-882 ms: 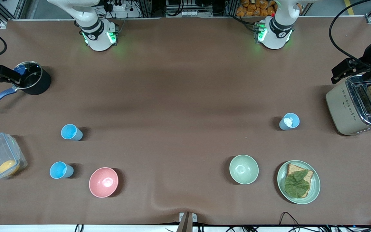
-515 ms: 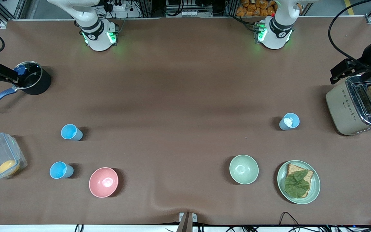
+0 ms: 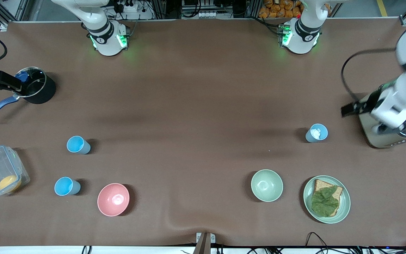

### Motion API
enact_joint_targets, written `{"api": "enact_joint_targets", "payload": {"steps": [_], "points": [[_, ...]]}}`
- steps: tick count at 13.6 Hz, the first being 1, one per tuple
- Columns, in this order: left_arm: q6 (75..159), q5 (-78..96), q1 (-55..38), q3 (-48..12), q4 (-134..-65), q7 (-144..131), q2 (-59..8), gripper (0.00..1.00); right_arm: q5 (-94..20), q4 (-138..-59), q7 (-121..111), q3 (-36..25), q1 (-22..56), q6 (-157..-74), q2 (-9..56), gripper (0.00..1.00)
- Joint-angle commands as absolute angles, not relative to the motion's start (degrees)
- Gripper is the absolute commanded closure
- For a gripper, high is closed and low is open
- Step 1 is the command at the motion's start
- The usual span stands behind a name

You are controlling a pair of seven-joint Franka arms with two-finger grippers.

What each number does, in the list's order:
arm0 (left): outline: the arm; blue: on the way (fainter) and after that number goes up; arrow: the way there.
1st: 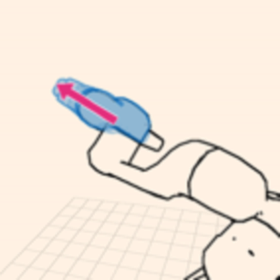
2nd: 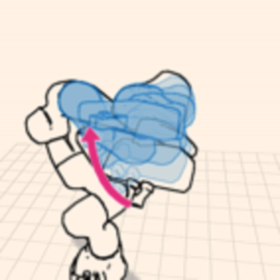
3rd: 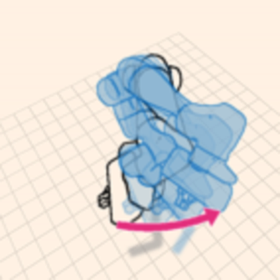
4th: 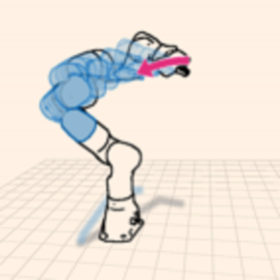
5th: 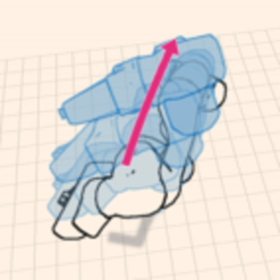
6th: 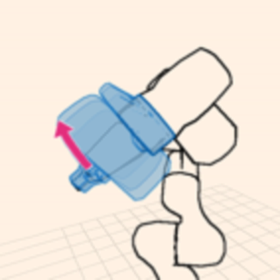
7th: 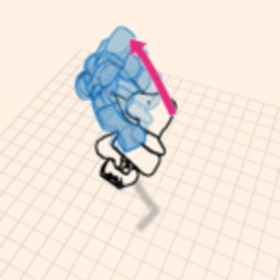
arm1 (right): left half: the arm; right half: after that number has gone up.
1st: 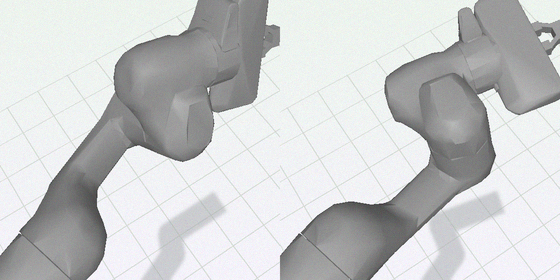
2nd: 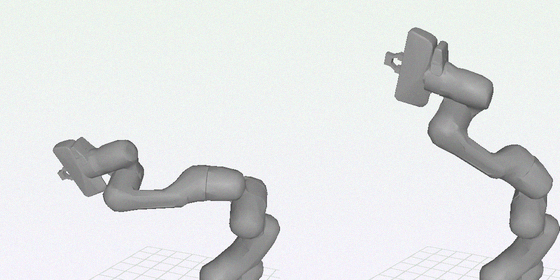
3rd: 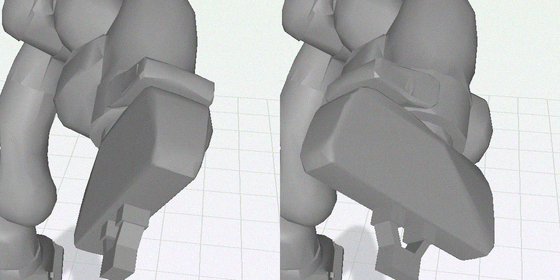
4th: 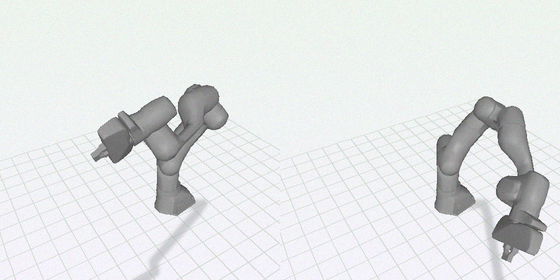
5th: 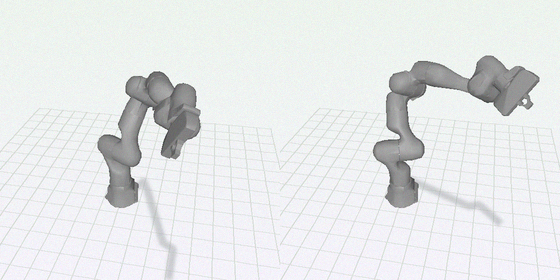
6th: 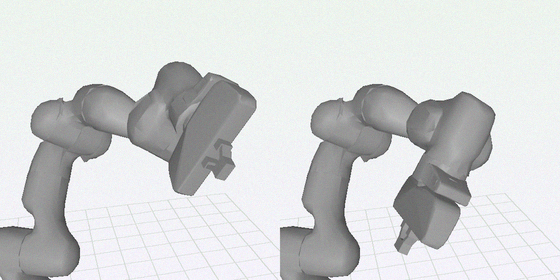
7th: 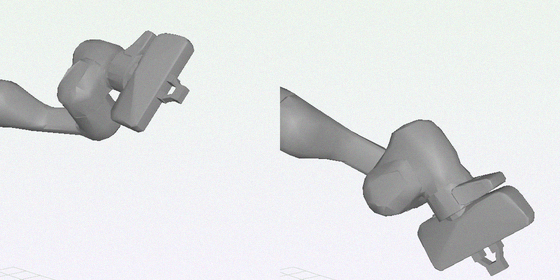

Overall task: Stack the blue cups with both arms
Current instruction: 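Reach the left gripper to the tissue cup while the right gripper reaches another cup, then close both grippers around the two light-blue cups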

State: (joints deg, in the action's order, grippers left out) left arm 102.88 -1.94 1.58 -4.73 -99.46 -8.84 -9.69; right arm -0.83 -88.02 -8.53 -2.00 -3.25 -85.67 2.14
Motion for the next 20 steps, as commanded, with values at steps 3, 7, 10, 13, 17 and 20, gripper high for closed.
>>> {"api": "enact_joint_targets", "payload": {"steps": [3,7,10,13,17,20], "points": [[121.3,-2.0,3.4,-5.0,-114.6,-7.2,-9.4,0.00,0.2,-93.8,-8.3,-3.1,-3.8,-87.6,2.7,0.00],[127.5,-1.9,4.3,-5.1,-117.2,-7.3,-14.6,0.00,-0.4,-105.1,-8.3,-4.7,-3.6,-99.5,2.5,0.00],[132.5,-2.0,5.8,-5.2,-118.9,-7.2,-17.6,0.00,-0.4,-111.4,-8.3,-5.3,-3.5,-107.8,2.5,0.00],[135.3,-2.0,5.8,-5.1,-119.3,-7.0,-20.5,0.00,-0.4,-119.6,-8.4,-5.3,-3.1,-119.3,3.0,0.00],[135.4,-2.0,5.8,-5.2,-119.2,-7.0,-22.1,0.61,-0.5,-121.8,-8.9,-5.3,-3.9,-130.3,11.4,0.00],[135.4,-2.0,5.7,-5.3,-119.2,-7.0,-22.1,1.00,-0.5,-121.7,-9.0,-5.1,-3.6,-135.0,15.2,0.00]]}}
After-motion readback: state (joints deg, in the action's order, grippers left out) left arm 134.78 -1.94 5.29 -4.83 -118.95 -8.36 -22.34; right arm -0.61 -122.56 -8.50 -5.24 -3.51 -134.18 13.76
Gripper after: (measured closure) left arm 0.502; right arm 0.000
